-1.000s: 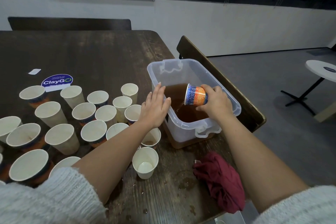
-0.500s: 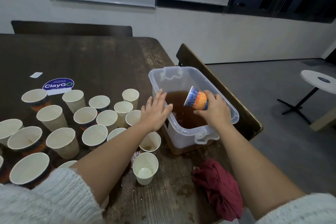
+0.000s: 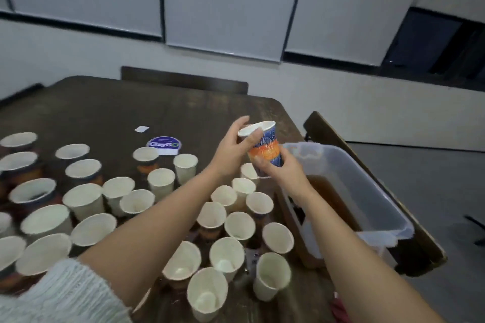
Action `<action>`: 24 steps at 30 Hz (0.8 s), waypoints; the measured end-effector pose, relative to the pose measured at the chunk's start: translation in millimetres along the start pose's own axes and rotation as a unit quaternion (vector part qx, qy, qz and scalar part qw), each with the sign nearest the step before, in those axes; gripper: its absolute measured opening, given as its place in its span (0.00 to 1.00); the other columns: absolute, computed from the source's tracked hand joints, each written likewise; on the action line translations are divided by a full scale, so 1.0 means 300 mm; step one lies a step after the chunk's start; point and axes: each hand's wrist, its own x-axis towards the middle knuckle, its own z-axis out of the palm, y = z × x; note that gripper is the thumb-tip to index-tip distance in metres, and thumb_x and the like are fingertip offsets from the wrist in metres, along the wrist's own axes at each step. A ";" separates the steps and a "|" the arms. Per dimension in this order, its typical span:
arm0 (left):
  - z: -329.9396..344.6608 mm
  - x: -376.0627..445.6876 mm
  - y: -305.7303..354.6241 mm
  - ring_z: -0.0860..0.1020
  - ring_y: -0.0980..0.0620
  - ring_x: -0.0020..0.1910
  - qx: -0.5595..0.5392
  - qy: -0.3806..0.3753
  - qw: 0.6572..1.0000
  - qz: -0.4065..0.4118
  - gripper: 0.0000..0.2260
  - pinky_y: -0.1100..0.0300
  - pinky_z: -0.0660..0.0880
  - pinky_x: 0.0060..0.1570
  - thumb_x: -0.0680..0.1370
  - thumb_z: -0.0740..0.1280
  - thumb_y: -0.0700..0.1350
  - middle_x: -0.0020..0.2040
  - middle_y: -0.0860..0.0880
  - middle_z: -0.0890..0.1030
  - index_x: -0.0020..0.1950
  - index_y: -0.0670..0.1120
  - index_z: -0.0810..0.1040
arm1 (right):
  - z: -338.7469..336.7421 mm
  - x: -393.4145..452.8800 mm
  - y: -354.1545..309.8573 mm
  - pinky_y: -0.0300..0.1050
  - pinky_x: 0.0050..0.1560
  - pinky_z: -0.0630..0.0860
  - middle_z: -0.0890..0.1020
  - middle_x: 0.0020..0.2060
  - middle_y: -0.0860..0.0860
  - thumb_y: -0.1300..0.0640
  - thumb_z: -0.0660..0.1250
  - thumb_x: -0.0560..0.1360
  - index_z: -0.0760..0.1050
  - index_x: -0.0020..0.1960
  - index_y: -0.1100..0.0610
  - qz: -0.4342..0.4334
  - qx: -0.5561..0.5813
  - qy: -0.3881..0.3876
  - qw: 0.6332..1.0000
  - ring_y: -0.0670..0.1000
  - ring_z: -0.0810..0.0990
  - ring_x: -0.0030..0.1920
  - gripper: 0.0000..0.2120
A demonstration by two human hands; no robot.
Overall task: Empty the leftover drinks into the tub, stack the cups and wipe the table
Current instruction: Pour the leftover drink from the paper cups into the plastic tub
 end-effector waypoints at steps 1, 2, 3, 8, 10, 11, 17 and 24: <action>-0.068 -0.018 0.019 0.75 0.55 0.60 0.007 0.024 1.000 0.015 0.25 0.67 0.77 0.51 0.78 0.66 0.51 0.62 0.55 0.70 0.74 0.50 0.62 | 0.065 0.014 -0.028 0.36 0.47 0.79 0.82 0.50 0.47 0.49 0.72 0.72 0.72 0.58 0.47 -0.003 -0.001 -0.028 1.000 0.46 0.82 0.50 0.16; -0.143 -0.034 0.029 0.75 0.55 0.59 0.011 0.045 0.999 0.025 0.26 0.68 0.77 0.49 0.77 0.68 0.50 0.63 0.54 0.70 0.73 0.51 0.63 | 0.131 0.028 -0.055 0.37 0.48 0.79 0.82 0.50 0.47 0.50 0.72 0.73 0.73 0.58 0.47 -0.006 0.004 -0.051 0.999 0.46 0.82 0.50 0.15; -0.216 -0.059 0.040 0.74 0.55 0.59 0.019 0.064 0.997 0.028 0.27 0.67 0.77 0.49 0.76 0.70 0.49 0.63 0.53 0.70 0.73 0.51 0.64 | 0.200 0.040 -0.079 0.40 0.50 0.80 0.82 0.51 0.47 0.50 0.72 0.73 0.73 0.58 0.47 -0.009 0.008 -0.077 0.997 0.46 0.82 0.50 0.15; -0.659 -0.261 0.080 0.73 0.52 0.61 0.099 0.144 0.984 0.021 0.36 0.63 0.76 0.54 0.67 0.73 0.55 0.62 0.51 0.71 0.72 0.53 0.64 | 0.611 0.060 -0.220 0.42 0.56 0.76 0.81 0.58 0.48 0.35 0.58 0.72 0.74 0.62 0.46 -0.002 0.025 -0.200 0.980 0.49 0.79 0.58 0.24; -0.830 -0.374 0.081 0.73 0.53 0.63 0.138 0.171 0.975 0.016 0.38 0.60 0.76 0.57 0.66 0.76 0.57 0.60 0.54 0.71 0.72 0.54 0.63 | 0.787 0.053 -0.270 0.47 0.60 0.75 0.81 0.60 0.51 0.28 0.50 0.69 0.73 0.65 0.49 0.038 0.062 -0.229 0.971 0.53 0.79 0.60 0.36; -0.919 -0.439 0.074 0.73 0.54 0.62 0.158 0.185 0.970 0.009 0.40 0.58 0.76 0.58 0.64 0.76 0.60 0.59 0.56 0.71 0.72 0.55 0.63 | 0.883 0.048 -0.295 0.48 0.60 0.75 0.82 0.59 0.51 0.27 0.47 0.68 0.75 0.63 0.49 0.054 0.086 -0.243 0.965 0.53 0.80 0.59 0.37; -1.251 -0.757 0.001 0.69 0.52 0.68 0.225 0.228 0.944 -0.075 0.42 0.48 0.72 0.65 0.62 0.74 0.60 0.68 0.53 0.69 0.73 0.55 0.63 | 1.299 -0.019 -0.402 0.49 0.50 0.79 0.83 0.49 0.51 0.44 0.58 0.82 0.80 0.56 0.54 0.074 0.059 -0.284 0.954 0.51 0.81 0.48 0.17; -1.461 -1.088 -0.158 0.67 0.57 0.63 0.301 0.265 0.903 -0.152 0.44 0.62 0.65 0.62 0.62 0.72 0.61 0.64 0.51 0.70 0.74 0.50 0.63 | 1.622 -0.085 -0.325 0.51 0.56 0.78 0.82 0.52 0.53 0.52 0.65 0.79 0.80 0.57 0.57 0.002 -0.151 -0.336 0.930 0.54 0.80 0.52 0.12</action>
